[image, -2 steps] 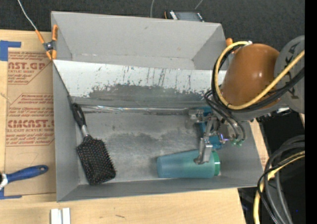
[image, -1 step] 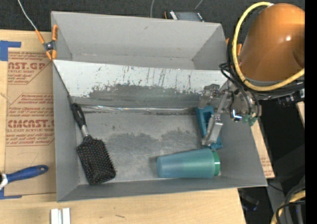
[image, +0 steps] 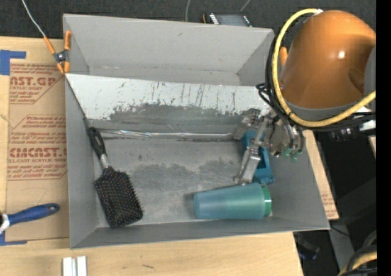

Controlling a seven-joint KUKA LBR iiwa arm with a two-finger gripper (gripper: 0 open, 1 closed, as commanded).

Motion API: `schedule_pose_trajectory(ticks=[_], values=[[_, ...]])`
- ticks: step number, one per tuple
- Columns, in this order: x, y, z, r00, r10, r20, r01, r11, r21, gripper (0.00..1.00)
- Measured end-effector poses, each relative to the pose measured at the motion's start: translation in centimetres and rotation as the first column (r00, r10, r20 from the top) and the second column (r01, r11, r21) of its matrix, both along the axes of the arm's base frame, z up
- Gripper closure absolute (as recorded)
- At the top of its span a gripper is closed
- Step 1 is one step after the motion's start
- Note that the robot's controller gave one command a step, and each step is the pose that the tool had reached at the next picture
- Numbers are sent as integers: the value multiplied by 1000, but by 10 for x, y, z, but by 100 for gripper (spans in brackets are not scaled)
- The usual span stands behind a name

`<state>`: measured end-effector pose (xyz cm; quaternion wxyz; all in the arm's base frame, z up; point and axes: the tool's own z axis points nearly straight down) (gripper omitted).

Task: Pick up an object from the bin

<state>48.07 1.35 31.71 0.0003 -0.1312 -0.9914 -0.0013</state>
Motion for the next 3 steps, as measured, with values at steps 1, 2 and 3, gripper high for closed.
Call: schedule_pose_trajectory(ticks=[1, 2, 3], values=[[11, -39, -8, 999, 36, 2, -36, 999, -1, 0], [27, -70, 4, 935, 355, 7, -355, 935, -4, 0], [-1, -69, -113, 934, 357, 0, -357, 934, 0, 0]])
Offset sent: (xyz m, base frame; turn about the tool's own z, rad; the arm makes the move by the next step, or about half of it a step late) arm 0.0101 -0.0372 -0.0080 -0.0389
